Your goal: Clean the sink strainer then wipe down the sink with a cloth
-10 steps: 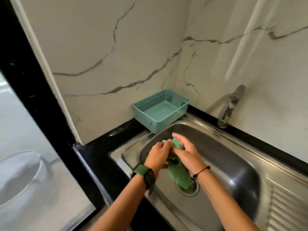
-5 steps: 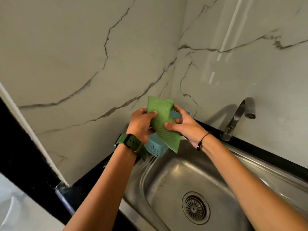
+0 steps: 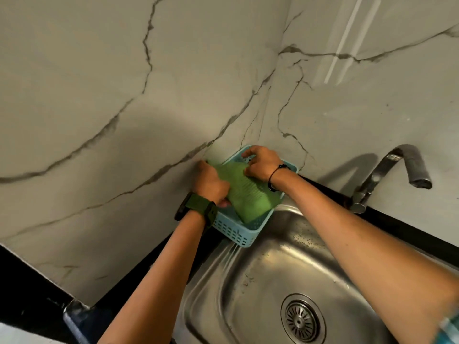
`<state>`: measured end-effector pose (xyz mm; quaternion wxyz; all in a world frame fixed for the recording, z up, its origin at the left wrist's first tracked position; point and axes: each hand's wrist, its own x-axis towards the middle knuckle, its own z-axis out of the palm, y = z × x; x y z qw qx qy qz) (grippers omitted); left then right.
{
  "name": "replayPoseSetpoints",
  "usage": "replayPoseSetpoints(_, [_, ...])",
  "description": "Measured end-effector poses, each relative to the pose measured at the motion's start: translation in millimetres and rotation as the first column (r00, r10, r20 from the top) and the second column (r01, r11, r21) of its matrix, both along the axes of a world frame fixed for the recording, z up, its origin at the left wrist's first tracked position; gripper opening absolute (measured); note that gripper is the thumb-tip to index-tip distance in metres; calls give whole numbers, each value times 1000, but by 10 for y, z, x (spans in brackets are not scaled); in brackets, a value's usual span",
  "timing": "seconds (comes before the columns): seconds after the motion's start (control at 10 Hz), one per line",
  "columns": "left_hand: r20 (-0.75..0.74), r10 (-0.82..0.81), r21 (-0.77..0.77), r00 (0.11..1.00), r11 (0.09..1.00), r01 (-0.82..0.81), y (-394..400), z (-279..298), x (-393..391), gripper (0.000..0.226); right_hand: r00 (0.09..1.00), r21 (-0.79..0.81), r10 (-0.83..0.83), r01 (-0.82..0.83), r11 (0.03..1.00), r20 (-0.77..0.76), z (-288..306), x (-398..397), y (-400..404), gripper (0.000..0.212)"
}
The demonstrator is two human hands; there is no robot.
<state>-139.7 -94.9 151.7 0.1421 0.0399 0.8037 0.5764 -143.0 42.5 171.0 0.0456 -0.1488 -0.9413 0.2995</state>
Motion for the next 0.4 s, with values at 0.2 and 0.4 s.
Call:
replayPoseSetpoints(0.2, [-300, -210, -689, 931, 723, -58, 32, -213, 72, 58, 950, 174, 159, -210, 962, 268, -330, -155, -54, 42])
replayPoseSetpoints(0.4, [-305, -311, -777, 900, 628, -46, -3, -227, 51, 23, 942, 219, 209, -269, 938, 262, -501, -130, -119, 51])
